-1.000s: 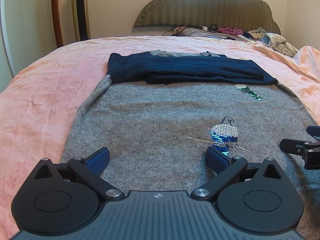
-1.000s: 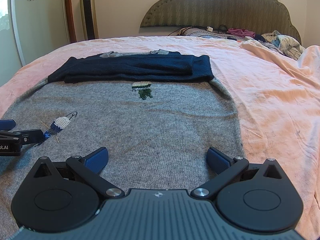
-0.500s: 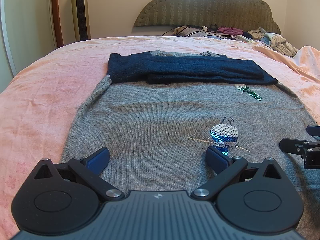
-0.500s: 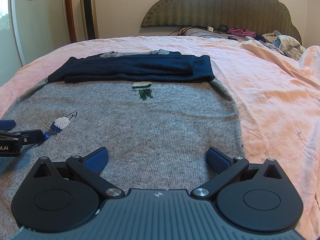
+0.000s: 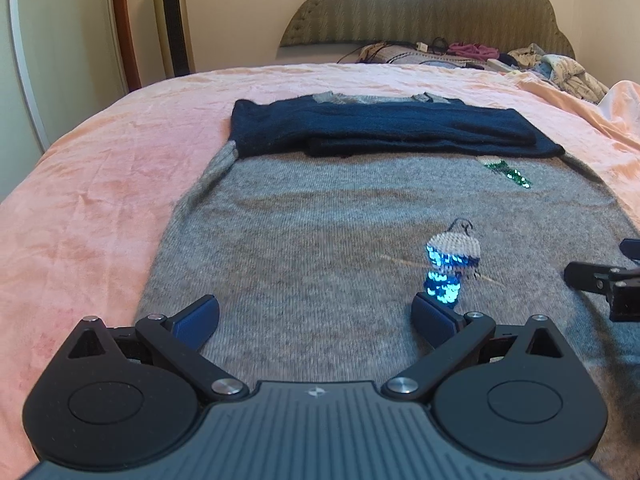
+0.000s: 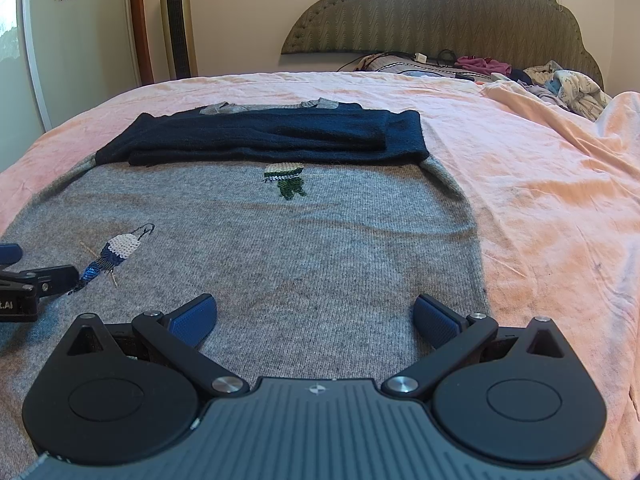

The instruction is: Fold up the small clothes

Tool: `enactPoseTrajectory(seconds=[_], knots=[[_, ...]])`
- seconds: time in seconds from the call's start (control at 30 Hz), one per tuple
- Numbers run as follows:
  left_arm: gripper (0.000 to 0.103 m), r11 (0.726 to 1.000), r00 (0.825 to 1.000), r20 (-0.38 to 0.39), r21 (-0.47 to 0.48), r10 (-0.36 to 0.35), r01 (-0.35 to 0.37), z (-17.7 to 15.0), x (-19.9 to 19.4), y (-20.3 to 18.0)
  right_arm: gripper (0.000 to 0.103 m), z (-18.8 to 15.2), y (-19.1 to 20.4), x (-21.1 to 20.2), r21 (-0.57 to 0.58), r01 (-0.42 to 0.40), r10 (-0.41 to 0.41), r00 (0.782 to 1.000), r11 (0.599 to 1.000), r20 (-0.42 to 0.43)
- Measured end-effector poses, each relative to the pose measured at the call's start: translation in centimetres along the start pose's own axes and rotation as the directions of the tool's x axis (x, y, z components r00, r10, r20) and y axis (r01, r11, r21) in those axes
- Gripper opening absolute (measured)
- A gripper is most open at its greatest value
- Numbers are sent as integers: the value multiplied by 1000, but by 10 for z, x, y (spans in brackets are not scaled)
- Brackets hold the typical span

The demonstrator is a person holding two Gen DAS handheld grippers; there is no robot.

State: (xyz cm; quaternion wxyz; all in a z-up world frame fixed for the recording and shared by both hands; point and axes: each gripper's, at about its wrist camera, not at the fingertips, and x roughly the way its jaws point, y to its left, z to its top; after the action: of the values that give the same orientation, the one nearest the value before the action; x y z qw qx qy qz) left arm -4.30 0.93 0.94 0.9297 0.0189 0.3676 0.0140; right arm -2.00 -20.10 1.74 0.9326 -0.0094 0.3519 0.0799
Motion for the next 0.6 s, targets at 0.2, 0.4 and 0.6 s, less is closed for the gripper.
enactPoseTrajectory(seconds=[0.2, 0.4, 0.6], knots=[[103, 1000, 999, 29, -3, -24, 24, -24, -19, 1, 103, 0, 0, 0, 0, 0, 0, 1000, 1000, 0], [103, 999, 999, 36, -10, -35, 36, -22, -17, 2, 103, 0, 1, 0, -3, 5, -5, 1000, 1000, -2], [103, 999, 998, 38, -12, -41, 41, -23, -18, 3, 103, -1, 1, -1, -1, 7, -7, 1000, 1000, 0]])
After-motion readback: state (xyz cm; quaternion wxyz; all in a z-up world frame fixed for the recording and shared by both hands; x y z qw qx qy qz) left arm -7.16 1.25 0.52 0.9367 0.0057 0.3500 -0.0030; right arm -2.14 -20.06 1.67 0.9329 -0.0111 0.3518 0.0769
